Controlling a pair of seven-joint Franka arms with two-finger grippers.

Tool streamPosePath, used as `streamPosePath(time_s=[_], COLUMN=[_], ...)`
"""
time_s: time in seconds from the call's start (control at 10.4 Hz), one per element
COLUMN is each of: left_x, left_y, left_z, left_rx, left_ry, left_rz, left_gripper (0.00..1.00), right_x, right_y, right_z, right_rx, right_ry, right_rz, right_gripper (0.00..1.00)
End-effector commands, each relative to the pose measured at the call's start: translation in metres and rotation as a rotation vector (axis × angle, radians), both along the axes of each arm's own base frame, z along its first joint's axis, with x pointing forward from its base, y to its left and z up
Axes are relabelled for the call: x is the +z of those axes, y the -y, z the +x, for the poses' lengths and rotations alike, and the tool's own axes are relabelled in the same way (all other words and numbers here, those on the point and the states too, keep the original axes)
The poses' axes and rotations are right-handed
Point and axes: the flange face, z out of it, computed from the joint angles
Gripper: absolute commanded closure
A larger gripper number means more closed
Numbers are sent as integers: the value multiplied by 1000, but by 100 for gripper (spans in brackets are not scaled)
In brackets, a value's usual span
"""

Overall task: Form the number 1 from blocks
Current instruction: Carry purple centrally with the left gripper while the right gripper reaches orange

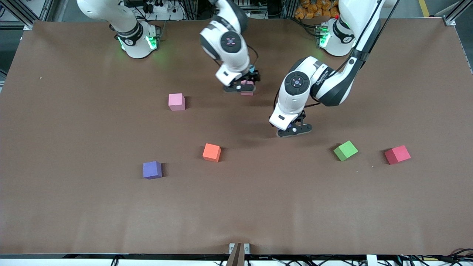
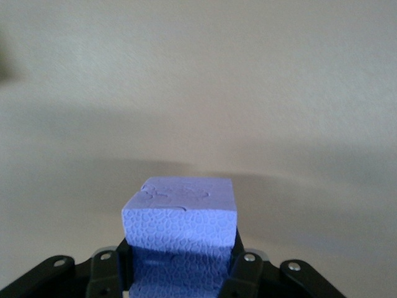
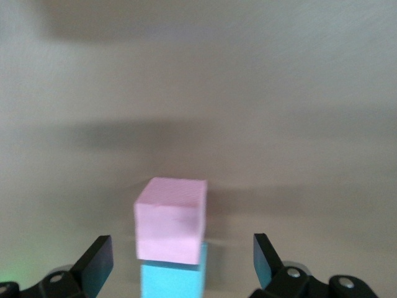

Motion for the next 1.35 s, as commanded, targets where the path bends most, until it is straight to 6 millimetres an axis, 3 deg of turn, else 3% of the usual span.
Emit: streamPosePath(time_s=[0.0, 0.19, 0.39, 0.67, 0.96, 1.25], left_x=[3, -3, -10, -28, -53, -60], left_y=[33, 68, 90, 106, 129, 135], left_z=[-31, -55, -77, -97, -122, -128], left_rx=[-77, -87, -99, -126, -133, -125], left_ry=[-25, -71, -102, -130, -127, -123], left_rz=[-11, -54, -68, -61, -73, -80], left_gripper=[100, 100, 100, 100, 100, 100], right_x=[13, 17, 11, -2, -10, -29], right_y=[66, 130, 196, 245, 256, 229], right_z=[40, 107, 169, 228, 281, 298], right_rx=[-14, -16, -34, -156, -194, -201], right_ry=[-2, 39, 75, 101, 152, 164], right_rz=[17, 49, 63, 45, 28, 21], right_gripper=[0, 0, 0, 0, 0, 0])
